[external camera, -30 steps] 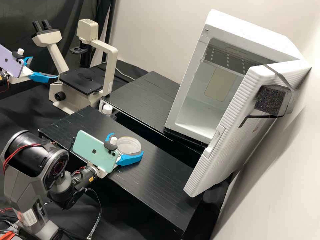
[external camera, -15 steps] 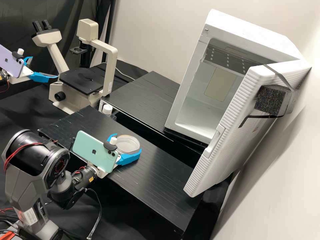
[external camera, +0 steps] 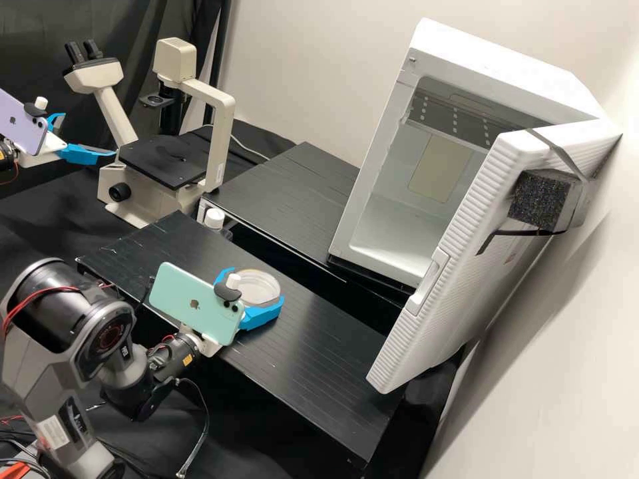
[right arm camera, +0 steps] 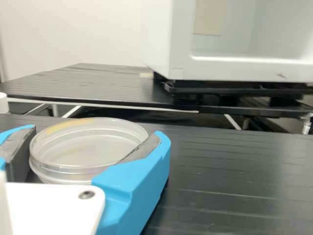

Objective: Return the petri dish to the incubator.

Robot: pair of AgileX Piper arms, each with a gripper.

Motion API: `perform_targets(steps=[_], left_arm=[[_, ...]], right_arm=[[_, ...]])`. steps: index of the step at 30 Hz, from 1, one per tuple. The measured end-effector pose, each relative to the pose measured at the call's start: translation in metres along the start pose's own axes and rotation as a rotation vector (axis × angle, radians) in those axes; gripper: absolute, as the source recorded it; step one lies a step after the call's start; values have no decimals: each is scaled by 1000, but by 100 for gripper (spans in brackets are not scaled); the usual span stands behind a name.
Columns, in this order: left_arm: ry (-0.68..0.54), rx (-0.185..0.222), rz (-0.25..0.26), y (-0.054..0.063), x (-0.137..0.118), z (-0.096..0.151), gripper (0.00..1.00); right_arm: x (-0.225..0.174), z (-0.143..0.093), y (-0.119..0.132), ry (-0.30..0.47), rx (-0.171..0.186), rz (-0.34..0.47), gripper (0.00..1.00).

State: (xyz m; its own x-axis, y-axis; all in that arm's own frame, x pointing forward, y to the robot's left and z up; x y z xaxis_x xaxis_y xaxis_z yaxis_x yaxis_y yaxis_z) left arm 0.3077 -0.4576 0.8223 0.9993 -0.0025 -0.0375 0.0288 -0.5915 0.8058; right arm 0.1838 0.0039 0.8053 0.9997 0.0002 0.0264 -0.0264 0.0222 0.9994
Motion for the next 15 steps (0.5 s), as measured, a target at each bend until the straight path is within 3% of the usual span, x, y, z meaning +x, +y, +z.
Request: perform_targets(steps=[9, 15], left_arm=[[0, 0, 0, 0, 0, 0, 100], [0, 0, 0, 0, 0, 0, 100]], right_arm=[[-10, 25, 43, -109, 38, 178, 0], [27, 28, 77, -78, 12, 269, 0]])
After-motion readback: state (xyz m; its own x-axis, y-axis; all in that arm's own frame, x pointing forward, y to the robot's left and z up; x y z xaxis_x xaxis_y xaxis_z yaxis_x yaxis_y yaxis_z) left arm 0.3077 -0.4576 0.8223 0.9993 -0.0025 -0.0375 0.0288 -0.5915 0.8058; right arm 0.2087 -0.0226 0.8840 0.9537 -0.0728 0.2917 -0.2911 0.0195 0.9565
